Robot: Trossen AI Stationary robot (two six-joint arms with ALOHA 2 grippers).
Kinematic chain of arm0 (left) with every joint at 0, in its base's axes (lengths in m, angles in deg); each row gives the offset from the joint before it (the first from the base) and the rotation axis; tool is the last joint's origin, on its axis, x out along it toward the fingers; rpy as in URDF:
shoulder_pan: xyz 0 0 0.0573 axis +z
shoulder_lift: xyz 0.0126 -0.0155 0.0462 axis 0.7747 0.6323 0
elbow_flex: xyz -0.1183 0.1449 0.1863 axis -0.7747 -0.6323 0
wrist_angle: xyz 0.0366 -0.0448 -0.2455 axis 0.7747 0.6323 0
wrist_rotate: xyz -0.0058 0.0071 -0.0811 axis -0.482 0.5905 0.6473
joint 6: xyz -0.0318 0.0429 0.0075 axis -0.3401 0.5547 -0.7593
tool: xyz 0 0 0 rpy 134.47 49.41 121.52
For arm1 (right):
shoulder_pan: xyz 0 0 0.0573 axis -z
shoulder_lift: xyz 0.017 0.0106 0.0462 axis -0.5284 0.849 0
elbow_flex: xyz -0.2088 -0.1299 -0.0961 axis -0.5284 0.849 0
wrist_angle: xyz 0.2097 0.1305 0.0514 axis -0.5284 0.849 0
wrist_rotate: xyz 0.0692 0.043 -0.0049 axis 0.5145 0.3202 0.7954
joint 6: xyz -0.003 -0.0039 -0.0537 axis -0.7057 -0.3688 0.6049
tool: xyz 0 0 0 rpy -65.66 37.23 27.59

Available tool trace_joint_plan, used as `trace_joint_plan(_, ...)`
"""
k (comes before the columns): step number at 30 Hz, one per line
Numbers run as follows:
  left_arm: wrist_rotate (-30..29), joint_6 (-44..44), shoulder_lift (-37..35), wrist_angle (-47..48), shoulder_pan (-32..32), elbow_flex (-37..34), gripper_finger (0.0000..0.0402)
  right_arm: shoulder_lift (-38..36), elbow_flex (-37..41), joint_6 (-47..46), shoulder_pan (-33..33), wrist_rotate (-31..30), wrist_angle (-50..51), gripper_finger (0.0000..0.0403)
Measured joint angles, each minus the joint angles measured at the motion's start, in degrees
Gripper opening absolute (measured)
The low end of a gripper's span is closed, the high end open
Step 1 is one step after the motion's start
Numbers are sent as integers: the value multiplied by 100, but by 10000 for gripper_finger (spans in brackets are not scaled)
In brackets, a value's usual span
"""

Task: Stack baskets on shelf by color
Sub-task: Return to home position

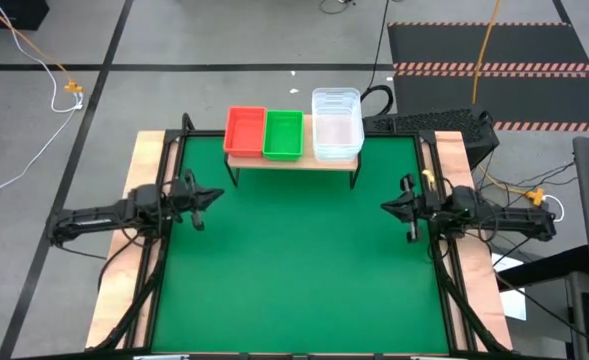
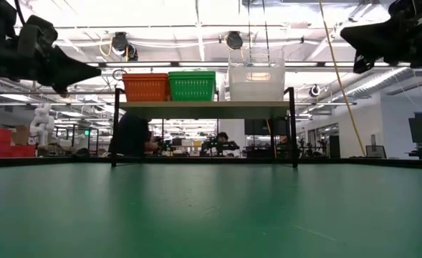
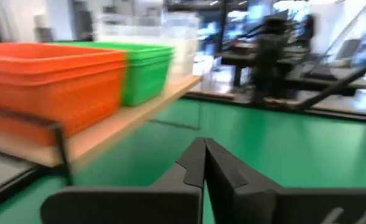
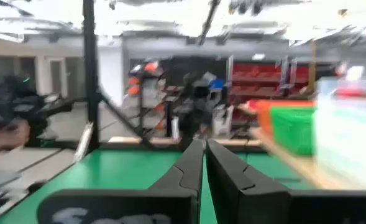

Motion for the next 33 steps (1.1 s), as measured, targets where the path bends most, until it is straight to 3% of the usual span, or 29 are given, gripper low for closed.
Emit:
trace_joint_plan(8,214,-39,133,-117,-158,-64,11,12,1,-109,2,-89,-416,13)
trace_joint_plan(15,222,-728,258,-126,-158,-64,31,22,2,-201,2,-79,-346,13)
trace_joint_plan(33,219,-546,290,-160,-158,-70,31,19,7,-211,2,-64,-536,13)
